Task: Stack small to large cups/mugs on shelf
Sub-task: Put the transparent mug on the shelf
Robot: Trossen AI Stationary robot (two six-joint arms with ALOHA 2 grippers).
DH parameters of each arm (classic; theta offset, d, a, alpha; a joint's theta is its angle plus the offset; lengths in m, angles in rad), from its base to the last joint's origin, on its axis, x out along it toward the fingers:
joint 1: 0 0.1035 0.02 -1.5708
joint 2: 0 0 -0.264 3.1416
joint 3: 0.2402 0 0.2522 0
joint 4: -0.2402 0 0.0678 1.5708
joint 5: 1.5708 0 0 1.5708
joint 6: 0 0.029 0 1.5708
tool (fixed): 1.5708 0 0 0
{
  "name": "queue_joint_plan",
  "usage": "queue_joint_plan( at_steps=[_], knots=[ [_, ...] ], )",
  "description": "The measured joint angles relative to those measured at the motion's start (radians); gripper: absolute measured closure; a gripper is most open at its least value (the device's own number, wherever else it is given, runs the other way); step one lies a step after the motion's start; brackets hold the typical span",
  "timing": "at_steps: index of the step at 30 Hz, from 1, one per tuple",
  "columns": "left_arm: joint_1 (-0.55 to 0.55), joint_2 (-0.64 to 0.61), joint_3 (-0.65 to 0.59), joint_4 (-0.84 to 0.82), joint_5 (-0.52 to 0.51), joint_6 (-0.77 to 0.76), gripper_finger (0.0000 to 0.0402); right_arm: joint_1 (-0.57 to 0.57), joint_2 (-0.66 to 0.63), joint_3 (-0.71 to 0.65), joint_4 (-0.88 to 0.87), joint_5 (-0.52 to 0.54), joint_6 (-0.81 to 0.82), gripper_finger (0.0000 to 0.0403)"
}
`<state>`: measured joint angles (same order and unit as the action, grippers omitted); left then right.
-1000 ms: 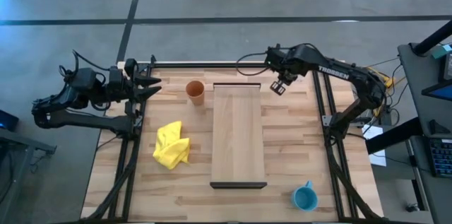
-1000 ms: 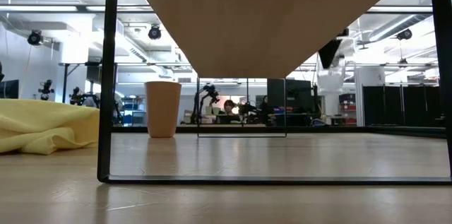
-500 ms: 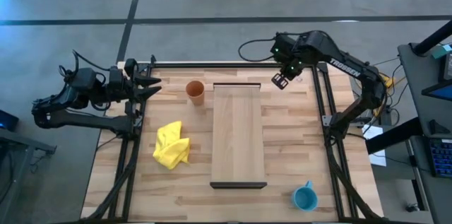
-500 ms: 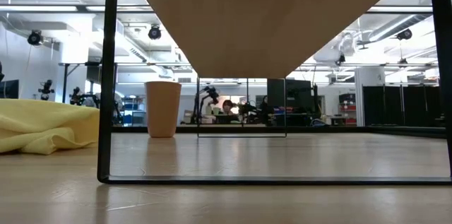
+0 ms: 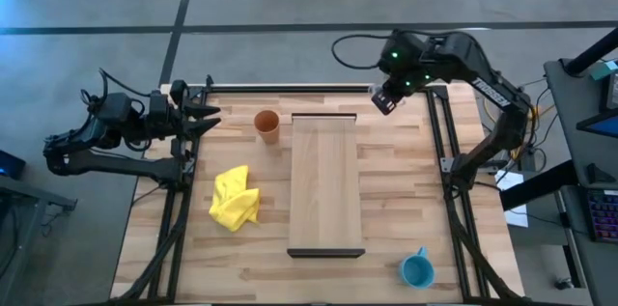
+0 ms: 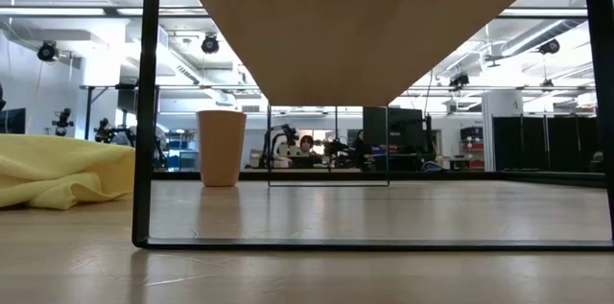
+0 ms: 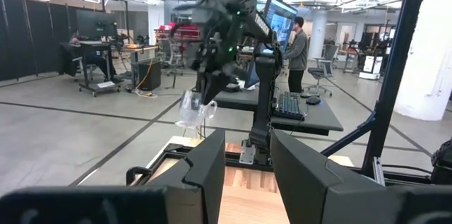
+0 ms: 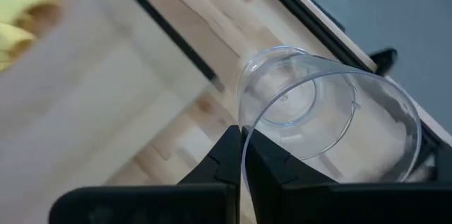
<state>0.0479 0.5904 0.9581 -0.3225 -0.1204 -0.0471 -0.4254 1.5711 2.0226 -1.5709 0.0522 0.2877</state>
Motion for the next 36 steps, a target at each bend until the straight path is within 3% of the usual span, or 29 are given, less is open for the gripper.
queue_joint_plan(
  at_steps=[4,12,19,27,36],
  knots=[
    [0.0,0.0,0.0,0.0,0.0,0.0,0.03,0.046,0.0,0.05,0.0,-0.018,0.001,0.0394],
    [0.0,0.0,0.0,0.0,0.0,0.0,0.03,0.169,0.0,0.068,0.076,-0.169,-0.063,0.0394],
    [0.0,0.0,0.0,0.0,0.0,0.0,0.03,0.253,0.0,0.046,0.123,-0.168,-0.164,0.0394],
    [0.0,0.0,0.0,0.0,0.0,0.0,0.03,0.286,0.004,0.022,0.25,-0.164,-0.169,0.0394],
    [0.0,0.0,0.0,-0.001,0.0,0.0,0.03,0.318,0.086,0.019,0.253,-0.164,-0.123,0.0394]
  ],
)
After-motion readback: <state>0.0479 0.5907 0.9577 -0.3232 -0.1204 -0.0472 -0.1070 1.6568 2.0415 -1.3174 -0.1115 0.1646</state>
